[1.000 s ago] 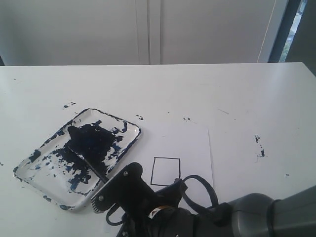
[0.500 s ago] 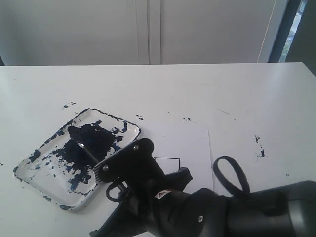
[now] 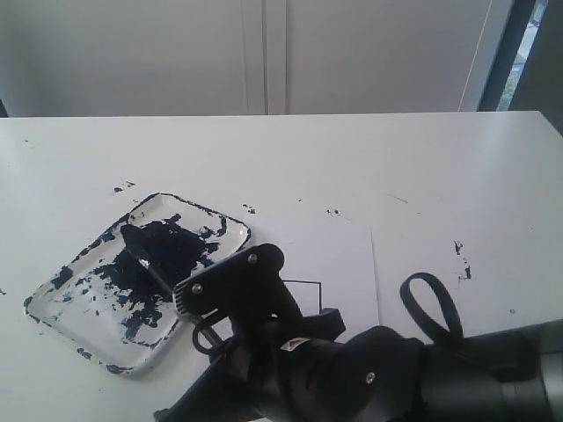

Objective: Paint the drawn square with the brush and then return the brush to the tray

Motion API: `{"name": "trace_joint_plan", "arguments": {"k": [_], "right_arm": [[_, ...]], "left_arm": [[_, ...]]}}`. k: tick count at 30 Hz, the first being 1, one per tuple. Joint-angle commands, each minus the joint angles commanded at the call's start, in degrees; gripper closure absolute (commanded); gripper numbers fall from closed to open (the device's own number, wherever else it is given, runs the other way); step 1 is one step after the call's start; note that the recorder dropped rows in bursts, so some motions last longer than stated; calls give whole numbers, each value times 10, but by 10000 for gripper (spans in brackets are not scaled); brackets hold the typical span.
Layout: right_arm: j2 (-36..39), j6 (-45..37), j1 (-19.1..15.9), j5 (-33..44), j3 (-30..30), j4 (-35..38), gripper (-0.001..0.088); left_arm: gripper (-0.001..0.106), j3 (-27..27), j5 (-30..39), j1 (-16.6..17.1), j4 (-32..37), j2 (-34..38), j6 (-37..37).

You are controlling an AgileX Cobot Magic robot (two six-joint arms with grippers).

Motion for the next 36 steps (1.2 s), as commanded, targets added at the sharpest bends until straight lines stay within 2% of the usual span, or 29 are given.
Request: {"name": "trace_joint_plan", "arguments": {"k": [6,15,24,31,33,36], "right_arm": [[0,-21,0,-35,0,-6,868],[46,-20,-6,-24,-10,-19,868],[47,-36,-6,-39,-10,-6,868],[47,-54,-5,20,-10,-4,868],[47,-66,-5,5,-10,1,868],[47,-124,-5,-42,-10,58,868]], "left_arm": [[1053,0,0,0,0,0,0],[1053,0,0,0,0,0,-1],[1053,0,0,0,0,0,-1],[1053,0,0,0,0,0,0],[1053,0,0,0,0,0,0],[1053,0,1,0,0,0,0]]}}
